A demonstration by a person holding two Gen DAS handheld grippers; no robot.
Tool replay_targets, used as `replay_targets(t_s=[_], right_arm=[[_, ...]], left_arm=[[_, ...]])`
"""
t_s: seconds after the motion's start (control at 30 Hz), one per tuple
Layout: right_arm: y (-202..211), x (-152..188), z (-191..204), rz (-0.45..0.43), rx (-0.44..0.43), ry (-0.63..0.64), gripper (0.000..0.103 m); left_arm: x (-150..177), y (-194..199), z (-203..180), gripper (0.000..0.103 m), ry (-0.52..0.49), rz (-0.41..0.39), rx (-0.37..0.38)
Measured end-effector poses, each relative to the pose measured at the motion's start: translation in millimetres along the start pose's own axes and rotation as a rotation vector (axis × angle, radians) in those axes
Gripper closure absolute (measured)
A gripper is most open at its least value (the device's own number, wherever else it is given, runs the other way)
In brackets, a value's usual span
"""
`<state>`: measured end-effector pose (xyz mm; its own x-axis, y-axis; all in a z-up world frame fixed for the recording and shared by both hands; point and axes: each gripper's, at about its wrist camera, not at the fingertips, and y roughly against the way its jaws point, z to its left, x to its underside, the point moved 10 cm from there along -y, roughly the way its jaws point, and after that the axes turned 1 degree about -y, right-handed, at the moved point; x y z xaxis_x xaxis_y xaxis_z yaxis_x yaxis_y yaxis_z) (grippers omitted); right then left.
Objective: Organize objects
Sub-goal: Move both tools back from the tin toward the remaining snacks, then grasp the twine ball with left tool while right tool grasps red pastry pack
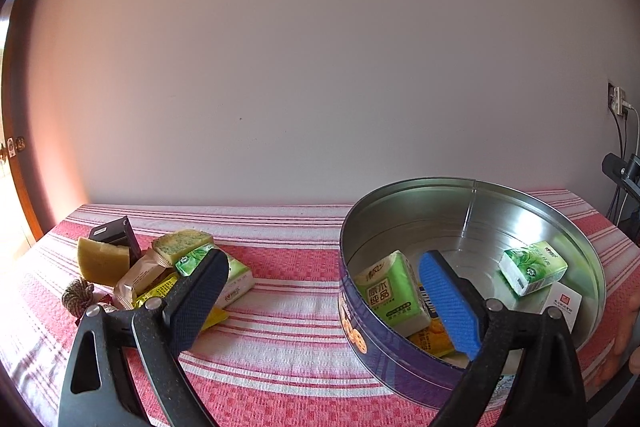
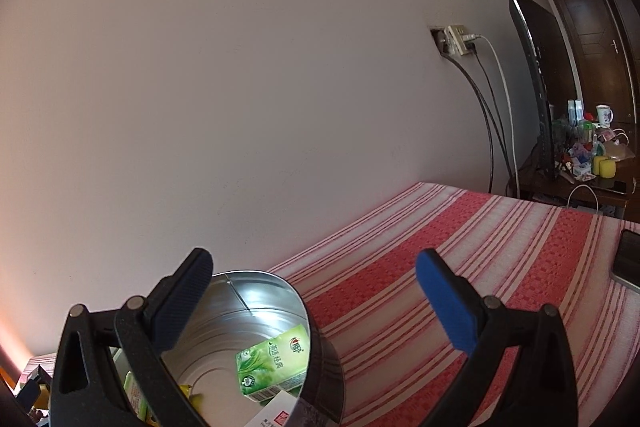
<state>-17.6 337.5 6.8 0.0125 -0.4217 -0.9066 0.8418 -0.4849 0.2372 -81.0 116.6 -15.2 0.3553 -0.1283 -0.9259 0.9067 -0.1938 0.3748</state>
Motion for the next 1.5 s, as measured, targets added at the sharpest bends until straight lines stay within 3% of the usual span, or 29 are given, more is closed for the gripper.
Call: replay_targets(t_s=[0.43, 0.73, 0.93, 1.37, 1.5], right_arm=[[20, 13, 21, -0.026, 0.024, 0.080, 0.000], [40, 38, 69, -0.003, -0.038, 0.213, 0.000], [51, 61, 100, 0.060, -0.125, 0.190, 0.000], [70, 126, 209, 0.198, -0.345, 0.301, 0.000], [74, 147, 243, 0.243, -0.416, 0.343, 0.000]], left_arm=[[4, 15, 23, 0.005, 0.014, -0.005, -0.015], [14, 14, 68, 0.005, 0.021, 0.012, -0.053], [20, 8, 111, 0.005, 0.058, 0.040, -0.088], [32, 4, 207, 0.005, 0.089, 0.073, -0.182], [36, 6, 249, 0.005, 0.108, 0.082, -0.246]])
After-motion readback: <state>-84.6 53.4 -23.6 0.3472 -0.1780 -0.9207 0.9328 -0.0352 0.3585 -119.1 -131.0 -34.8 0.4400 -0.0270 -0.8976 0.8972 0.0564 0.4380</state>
